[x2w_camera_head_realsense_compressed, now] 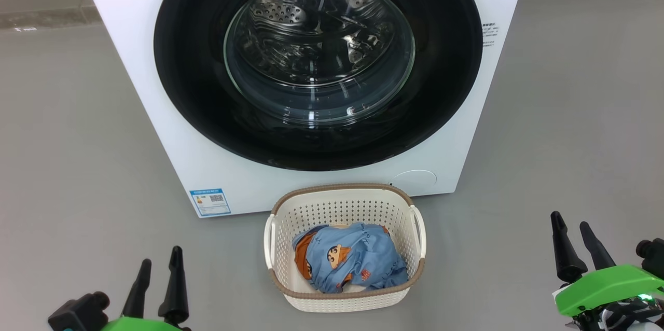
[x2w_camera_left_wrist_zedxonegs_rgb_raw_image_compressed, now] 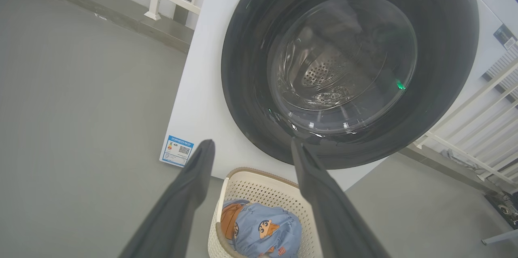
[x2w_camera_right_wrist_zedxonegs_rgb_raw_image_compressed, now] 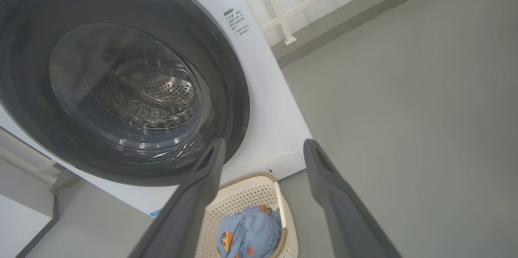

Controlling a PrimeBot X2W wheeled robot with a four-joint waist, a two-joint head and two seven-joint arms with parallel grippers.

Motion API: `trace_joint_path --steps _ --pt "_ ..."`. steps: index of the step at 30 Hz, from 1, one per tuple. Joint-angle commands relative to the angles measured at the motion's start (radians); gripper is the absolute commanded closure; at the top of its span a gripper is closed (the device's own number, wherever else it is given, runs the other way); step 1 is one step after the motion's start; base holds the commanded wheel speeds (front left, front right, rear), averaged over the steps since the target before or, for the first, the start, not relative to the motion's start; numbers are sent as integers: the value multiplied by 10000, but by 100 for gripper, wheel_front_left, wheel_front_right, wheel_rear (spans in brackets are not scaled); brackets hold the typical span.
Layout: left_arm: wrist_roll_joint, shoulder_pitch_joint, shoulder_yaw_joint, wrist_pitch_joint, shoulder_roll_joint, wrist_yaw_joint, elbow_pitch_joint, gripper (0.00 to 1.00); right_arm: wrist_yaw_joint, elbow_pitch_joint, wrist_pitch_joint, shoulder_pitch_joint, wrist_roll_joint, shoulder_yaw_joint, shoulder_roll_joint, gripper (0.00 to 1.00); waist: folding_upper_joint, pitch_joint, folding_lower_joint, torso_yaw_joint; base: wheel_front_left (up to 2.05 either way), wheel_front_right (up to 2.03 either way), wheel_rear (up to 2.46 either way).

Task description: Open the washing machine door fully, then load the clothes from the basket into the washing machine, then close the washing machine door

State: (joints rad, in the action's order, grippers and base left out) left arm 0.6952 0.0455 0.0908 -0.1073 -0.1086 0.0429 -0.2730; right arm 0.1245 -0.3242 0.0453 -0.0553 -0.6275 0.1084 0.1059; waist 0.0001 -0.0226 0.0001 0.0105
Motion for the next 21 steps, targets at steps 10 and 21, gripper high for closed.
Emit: trace_joint_path --steps 10,21 --pt "-1354 569 -26 -410 -188 -48 72 0 43 359 -14 -424 1316 -257 113 0 -1 -22 0 43 0 0 0" --pt "-2550 671 24 -737 -180 -80 -157 0 48 379 -5 -403 2497 -450 92 0 -1 -15 0 95 0 0 0"
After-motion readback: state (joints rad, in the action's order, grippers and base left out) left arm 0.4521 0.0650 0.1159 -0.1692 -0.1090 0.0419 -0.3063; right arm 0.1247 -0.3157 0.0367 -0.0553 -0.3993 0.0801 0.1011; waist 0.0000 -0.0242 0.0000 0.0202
